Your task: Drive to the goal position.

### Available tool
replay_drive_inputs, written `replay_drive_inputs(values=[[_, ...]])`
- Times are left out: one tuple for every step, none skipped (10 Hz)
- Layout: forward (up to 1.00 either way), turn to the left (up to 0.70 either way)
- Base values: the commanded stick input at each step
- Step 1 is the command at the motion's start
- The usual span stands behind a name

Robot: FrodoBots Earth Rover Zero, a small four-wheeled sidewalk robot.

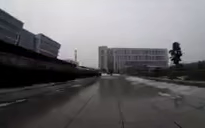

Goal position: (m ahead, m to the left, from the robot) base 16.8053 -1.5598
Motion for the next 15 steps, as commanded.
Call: replay_drive_inputs(values=[[1.00, 0.00], [1.00, 0.00], [1.00, 0.00], [1.00, 0.00], [1.00, 0.00], [1.00, 0.00], [1.00, 0.00], [1.00, 0.00], [1.00, 0.00], [1.00, 0.00], [1.00, 0.00], [1.00, 0.00], [1.00, 0.00], [1.00, 0.00], [1.00, 0.00]])
